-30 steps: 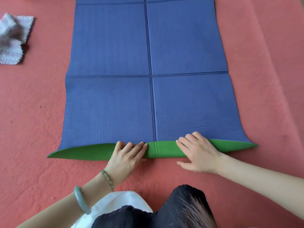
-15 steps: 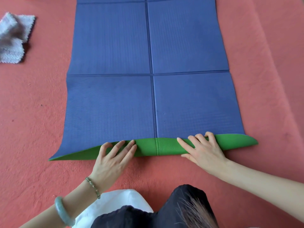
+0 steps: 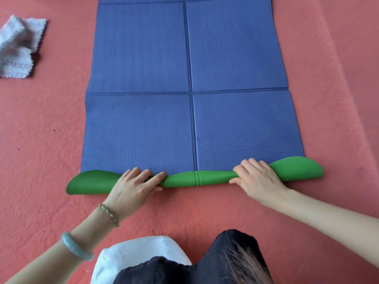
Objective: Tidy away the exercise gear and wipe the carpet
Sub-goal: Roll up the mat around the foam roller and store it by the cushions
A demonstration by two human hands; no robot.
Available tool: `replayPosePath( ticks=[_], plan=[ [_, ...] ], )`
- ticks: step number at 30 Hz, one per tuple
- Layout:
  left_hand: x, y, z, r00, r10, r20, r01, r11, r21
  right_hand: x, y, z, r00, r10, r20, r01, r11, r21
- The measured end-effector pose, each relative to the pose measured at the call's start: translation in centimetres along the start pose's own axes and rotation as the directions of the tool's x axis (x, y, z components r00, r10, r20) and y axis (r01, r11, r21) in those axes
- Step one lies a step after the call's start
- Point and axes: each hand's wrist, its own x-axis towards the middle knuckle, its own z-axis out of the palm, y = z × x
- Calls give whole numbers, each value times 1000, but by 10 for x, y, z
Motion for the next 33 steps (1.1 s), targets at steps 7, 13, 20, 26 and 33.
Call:
replayPosePath(
  ticks=[7, 13, 20, 26, 33],
  plan=[
    [44, -31, -19, 980, -76, 182, 124, 955, -270, 48, 29, -28, 850, 181, 495, -370, 874, 316],
    [59, -26, -12, 986, -148, 79, 150, 988, -20, 68, 34, -18, 933, 152, 325, -256, 916, 308],
    [43, -5, -5, 982, -70, -177, 72, 997, 9, 54, 11, -2, 997, -19, -78, 31, 988, 149],
    [27, 0, 0, 997, -8, -79, 16, 995, 94, 43, 6, -9, 993, -95, -65, 96, 995, 10],
    [33, -9, -2, 997, 10, -72, -5, 998, 65, 39, 12, -19, 987, -110, 117, 123, 986, -113]
  ],
)
